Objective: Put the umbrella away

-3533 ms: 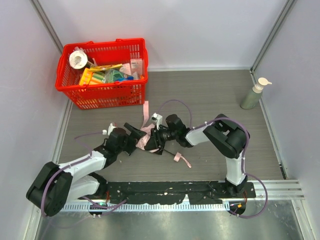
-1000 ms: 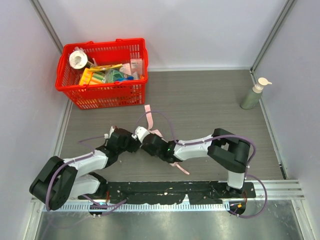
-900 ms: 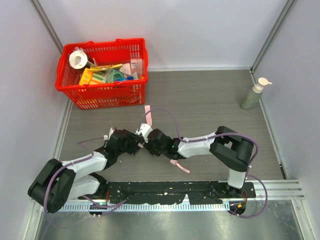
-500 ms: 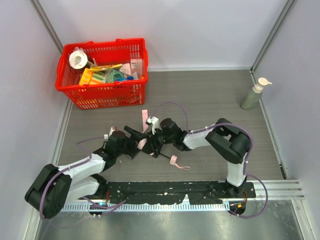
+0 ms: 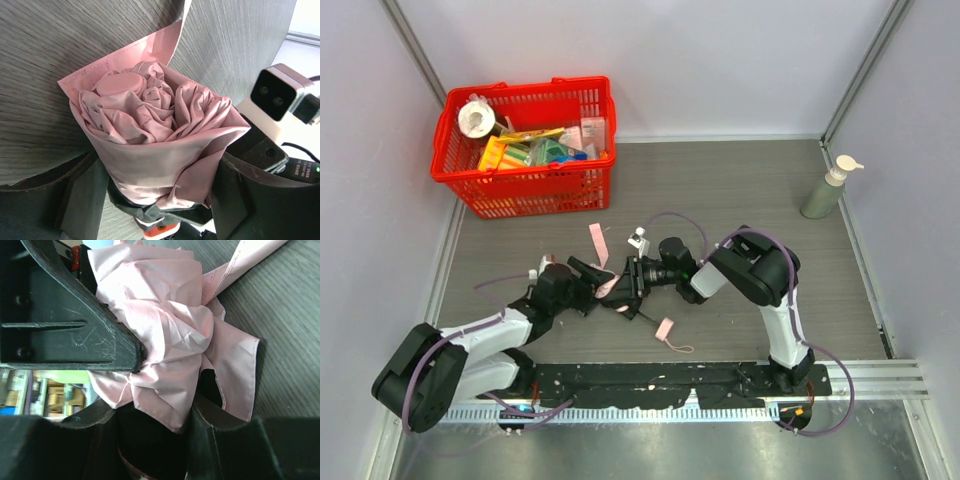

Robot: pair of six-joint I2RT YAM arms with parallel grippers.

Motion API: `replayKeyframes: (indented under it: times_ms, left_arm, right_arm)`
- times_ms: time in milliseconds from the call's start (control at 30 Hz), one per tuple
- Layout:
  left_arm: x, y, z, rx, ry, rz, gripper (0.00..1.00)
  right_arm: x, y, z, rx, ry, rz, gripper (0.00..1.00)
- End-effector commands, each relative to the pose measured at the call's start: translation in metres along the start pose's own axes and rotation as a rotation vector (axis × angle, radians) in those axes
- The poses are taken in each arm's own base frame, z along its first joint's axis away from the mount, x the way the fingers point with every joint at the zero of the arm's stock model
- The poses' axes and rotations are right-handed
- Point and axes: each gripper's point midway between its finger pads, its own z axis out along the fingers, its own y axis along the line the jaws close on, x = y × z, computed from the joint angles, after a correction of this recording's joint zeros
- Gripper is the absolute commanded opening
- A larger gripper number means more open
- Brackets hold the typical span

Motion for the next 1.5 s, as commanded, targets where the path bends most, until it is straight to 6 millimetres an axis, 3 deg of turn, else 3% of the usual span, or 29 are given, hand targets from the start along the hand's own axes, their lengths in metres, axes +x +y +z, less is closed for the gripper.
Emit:
replayKeyframes:
  times_ms: [0,200,333,467,500,533,567,600,733,800,867,1033,1167,1300,1467]
  left_arm:
    - [0.004,0.056,0.004,-0.184,0.015,0.082,0.70]
    - [0.012,0.041,0.010,-0.116,0.056,0.076,0.54]
    - [0.011,0.022,0.010,-0.039,0.051,0.097,0.21]
    - [0.011,-0.008,0.005,0.124,0.045,0.170,0.05]
    - [0.011,-0.019,0.002,0.182,0.044,0.191,0.00]
    - [0.012,-0.026,-0.002,0.230,0.041,0.214,0.00]
    - [0.013,-0.031,-0.006,0.278,0.038,0.238,0.00]
    - [0.013,-0.037,-0.011,0.322,0.034,0.267,0.00]
    - [0.027,-0.061,-0.033,0.489,0.071,0.444,0.00]
    - [0.036,-0.074,-0.046,0.566,0.106,0.524,0.00]
    - [0.045,-0.089,-0.064,0.660,0.138,0.598,0.00]
    - [0.078,-0.122,-0.119,0.904,0.305,0.757,0.00]
    - [0.096,-0.135,-0.158,1.040,0.442,0.813,0.00]
    - [0.091,-0.150,-0.165,1.031,0.404,0.796,0.00]
    - [0.084,-0.171,-0.164,1.035,0.373,0.723,0.00]
  right_arm:
    - [-0.025,0.071,-0.005,-0.293,-0.051,0.030,0.01]
    - [-0.031,0.081,-0.005,-0.320,-0.064,0.046,0.01]
    - [-0.025,0.073,-0.005,-0.244,-0.051,0.015,0.01]
    - [-0.016,0.055,-0.007,-0.062,-0.023,-0.071,0.24]
    - [-0.009,0.050,-0.011,0.000,0.006,-0.046,0.36]
    - [-0.010,0.042,-0.014,0.058,-0.006,-0.082,0.41]
    - [-0.009,0.043,-0.021,0.099,0.006,-0.076,0.58]
    - [-0.009,0.035,-0.025,0.151,0.002,-0.104,0.61]
    - [-0.015,0.039,-0.065,0.290,-0.020,-0.147,0.70]
    - [-0.035,0.071,-0.092,0.277,-0.096,-0.208,0.71]
    - [-0.047,0.090,-0.115,0.280,-0.145,-0.243,0.73]
    - [-0.093,0.116,-0.162,0.299,-0.293,-0.276,0.75]
    - [-0.100,0.114,-0.177,0.300,-0.288,-0.270,0.75]
    - [-0.087,0.145,-0.179,0.154,-0.289,-0.341,0.75]
    - [-0.079,0.157,-0.186,0.195,-0.341,-0.376,0.75]
